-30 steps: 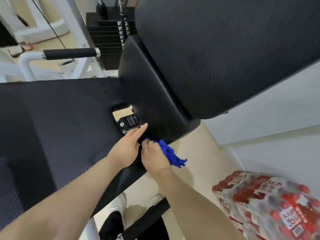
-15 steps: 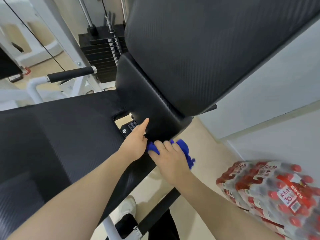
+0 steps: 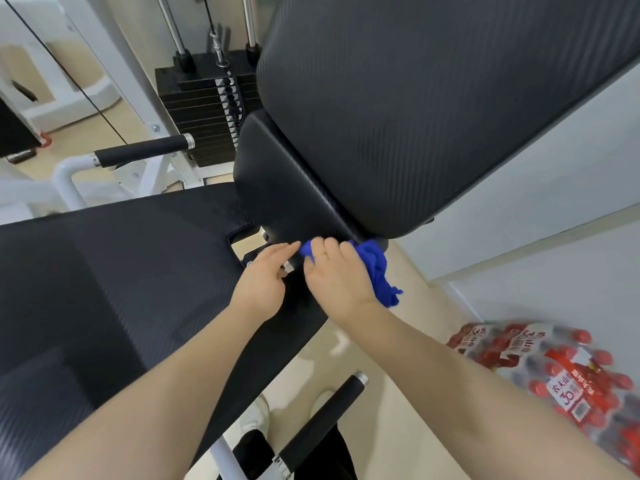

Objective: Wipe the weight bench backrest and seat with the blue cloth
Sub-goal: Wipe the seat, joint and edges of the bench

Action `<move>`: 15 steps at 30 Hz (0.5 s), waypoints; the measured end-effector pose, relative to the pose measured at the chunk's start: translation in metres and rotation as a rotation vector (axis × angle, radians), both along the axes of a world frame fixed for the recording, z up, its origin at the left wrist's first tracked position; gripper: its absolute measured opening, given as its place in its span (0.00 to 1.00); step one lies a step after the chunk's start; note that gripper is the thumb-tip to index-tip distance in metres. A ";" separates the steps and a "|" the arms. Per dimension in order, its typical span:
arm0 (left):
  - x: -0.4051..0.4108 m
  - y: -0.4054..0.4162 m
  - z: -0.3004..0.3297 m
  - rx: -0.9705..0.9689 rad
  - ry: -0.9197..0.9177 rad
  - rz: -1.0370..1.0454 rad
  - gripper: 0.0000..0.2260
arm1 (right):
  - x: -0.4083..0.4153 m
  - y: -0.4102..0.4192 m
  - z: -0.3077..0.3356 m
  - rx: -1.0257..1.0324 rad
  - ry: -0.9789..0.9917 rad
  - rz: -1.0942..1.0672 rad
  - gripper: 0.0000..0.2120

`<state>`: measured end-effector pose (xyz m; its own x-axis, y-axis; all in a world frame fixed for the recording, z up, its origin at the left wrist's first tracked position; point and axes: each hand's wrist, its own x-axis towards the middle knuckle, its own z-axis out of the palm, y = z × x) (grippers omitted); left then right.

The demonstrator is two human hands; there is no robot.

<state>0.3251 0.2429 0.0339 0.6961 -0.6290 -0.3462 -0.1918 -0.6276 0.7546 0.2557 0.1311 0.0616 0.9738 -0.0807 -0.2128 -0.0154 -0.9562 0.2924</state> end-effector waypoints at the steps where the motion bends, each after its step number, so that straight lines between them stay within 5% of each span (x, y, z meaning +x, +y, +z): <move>1: 0.001 -0.001 0.004 0.004 -0.017 -0.005 0.28 | 0.005 -0.004 0.009 -0.012 -0.078 -0.030 0.05; 7: 0.010 -0.014 0.035 0.020 -0.079 -0.016 0.27 | -0.003 -0.014 0.042 -0.086 -0.159 -0.120 0.02; 15: 0.023 -0.054 0.049 0.125 -0.361 -0.272 0.26 | 0.010 -0.048 0.086 -0.186 -0.561 -0.248 0.19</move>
<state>0.3482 0.1894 0.0828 0.6014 -0.7742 -0.1973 -0.5985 -0.6001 0.5307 0.2661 0.0829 0.1472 0.8806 -0.3040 0.3634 -0.4284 -0.8387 0.3364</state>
